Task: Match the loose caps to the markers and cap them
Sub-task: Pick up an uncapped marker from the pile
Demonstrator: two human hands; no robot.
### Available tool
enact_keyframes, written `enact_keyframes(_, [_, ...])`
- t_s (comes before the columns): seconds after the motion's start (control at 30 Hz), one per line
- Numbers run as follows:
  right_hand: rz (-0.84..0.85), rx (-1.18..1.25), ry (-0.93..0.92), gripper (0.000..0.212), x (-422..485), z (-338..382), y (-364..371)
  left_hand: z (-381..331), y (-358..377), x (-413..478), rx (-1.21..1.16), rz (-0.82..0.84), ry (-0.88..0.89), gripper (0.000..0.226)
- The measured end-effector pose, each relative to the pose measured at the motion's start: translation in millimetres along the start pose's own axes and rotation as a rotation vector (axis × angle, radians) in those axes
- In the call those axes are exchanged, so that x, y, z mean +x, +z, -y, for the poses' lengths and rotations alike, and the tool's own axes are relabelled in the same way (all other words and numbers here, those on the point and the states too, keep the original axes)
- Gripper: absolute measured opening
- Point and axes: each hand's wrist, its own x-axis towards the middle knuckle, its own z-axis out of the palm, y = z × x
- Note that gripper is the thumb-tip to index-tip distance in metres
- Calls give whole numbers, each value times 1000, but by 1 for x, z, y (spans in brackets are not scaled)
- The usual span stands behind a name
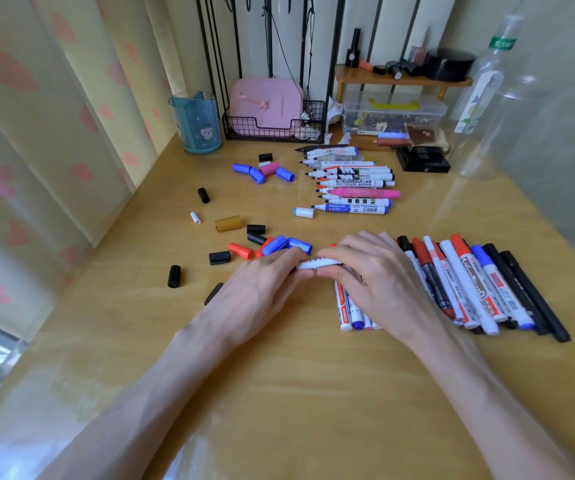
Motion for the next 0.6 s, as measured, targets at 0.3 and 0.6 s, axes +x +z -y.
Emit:
enact_keyframes(0.3, [16, 10, 108, 23, -2, -16, -15, 8, 9, 8, -101, -201, -62, 29])
enact_keyframes(0.6, [101, 46, 369, 7, -2, -26, -58, -2, 19, 24, -139, -126, -48, 46])
